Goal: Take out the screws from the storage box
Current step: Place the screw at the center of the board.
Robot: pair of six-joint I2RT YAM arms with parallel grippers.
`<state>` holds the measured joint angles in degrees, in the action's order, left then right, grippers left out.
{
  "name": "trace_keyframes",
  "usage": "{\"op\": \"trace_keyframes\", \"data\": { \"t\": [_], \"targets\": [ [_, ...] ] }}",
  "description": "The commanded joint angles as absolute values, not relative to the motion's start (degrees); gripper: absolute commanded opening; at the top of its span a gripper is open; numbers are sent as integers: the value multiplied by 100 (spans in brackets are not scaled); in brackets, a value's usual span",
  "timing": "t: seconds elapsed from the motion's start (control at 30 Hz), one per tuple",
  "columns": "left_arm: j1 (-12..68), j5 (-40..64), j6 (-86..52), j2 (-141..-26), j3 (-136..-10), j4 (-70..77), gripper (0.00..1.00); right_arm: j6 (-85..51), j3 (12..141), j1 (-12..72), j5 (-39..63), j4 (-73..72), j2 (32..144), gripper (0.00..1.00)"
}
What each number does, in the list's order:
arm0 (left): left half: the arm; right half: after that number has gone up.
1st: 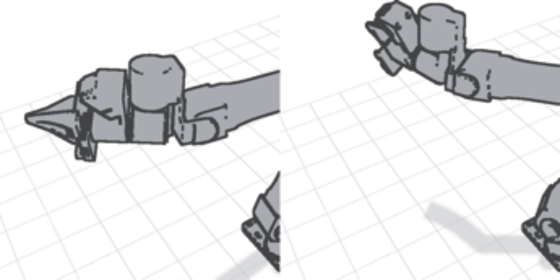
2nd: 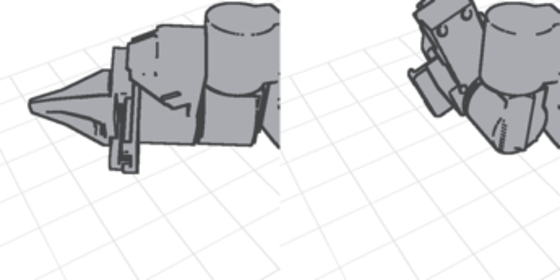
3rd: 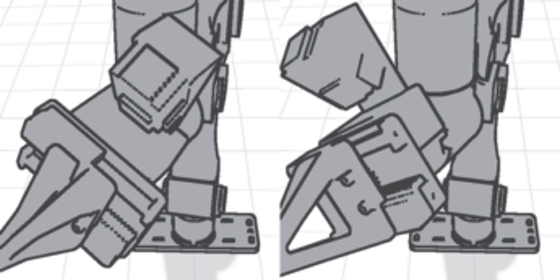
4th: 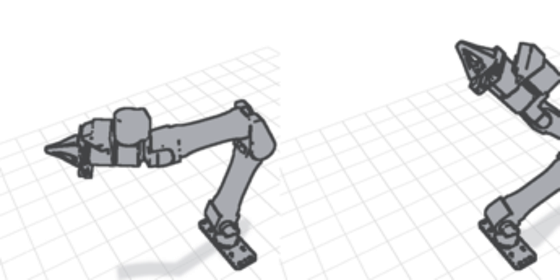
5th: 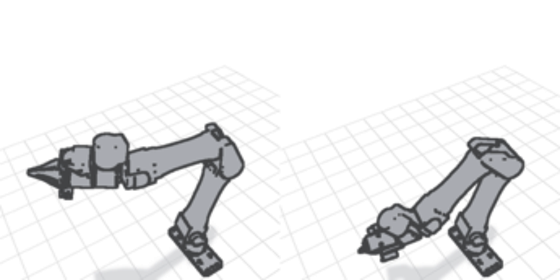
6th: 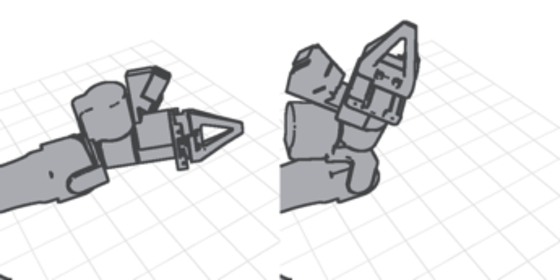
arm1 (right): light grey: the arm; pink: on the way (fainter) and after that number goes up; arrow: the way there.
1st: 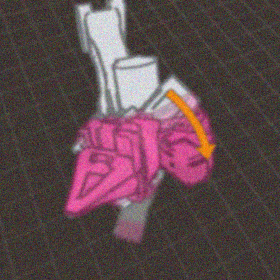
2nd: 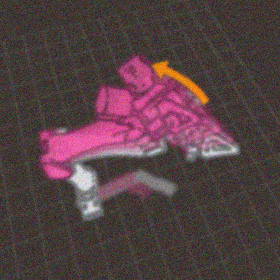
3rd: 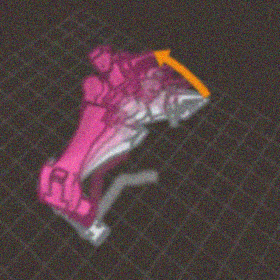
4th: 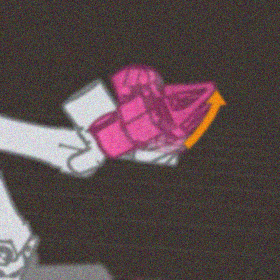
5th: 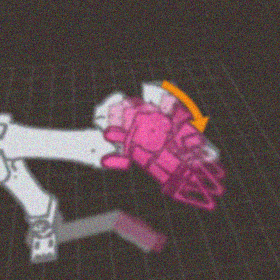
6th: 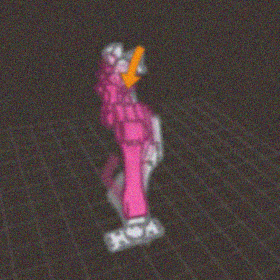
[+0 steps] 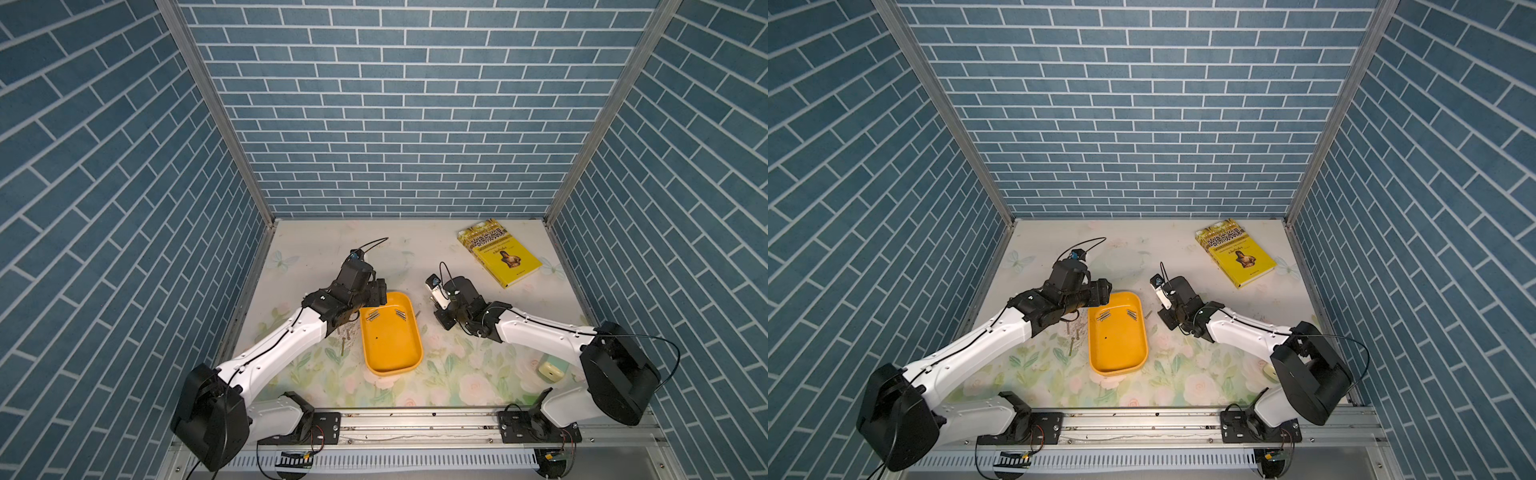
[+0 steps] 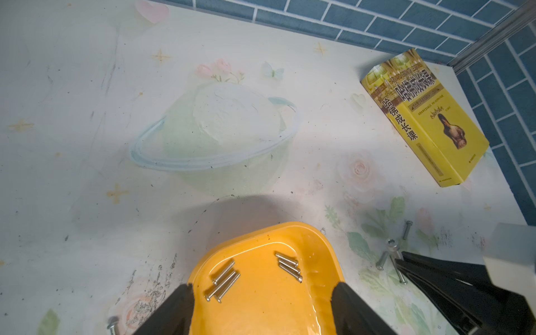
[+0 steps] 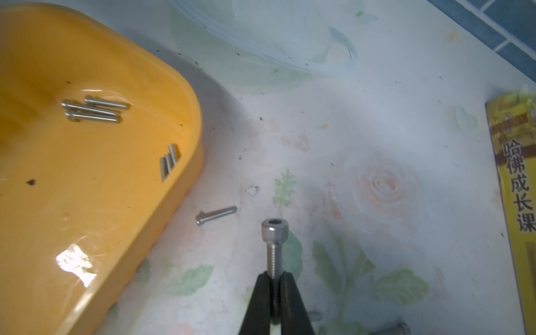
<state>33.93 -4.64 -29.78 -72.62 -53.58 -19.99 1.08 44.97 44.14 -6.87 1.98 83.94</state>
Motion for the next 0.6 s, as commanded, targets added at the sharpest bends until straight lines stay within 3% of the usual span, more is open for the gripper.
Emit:
{"op": "trace_keyframes", "data": {
  "t": [0.0, 0.57],
  "targets": [
    [3503, -379, -2803, -7516, -5615, -2534, 79, -317, 4432, 4183, -983, -99, 8243, 0],
    [3814, -461, -2450, -8683, -6413, -3398, 75, -651, 4536, 3513, -758, -329, 9256, 0]
  ]
}}
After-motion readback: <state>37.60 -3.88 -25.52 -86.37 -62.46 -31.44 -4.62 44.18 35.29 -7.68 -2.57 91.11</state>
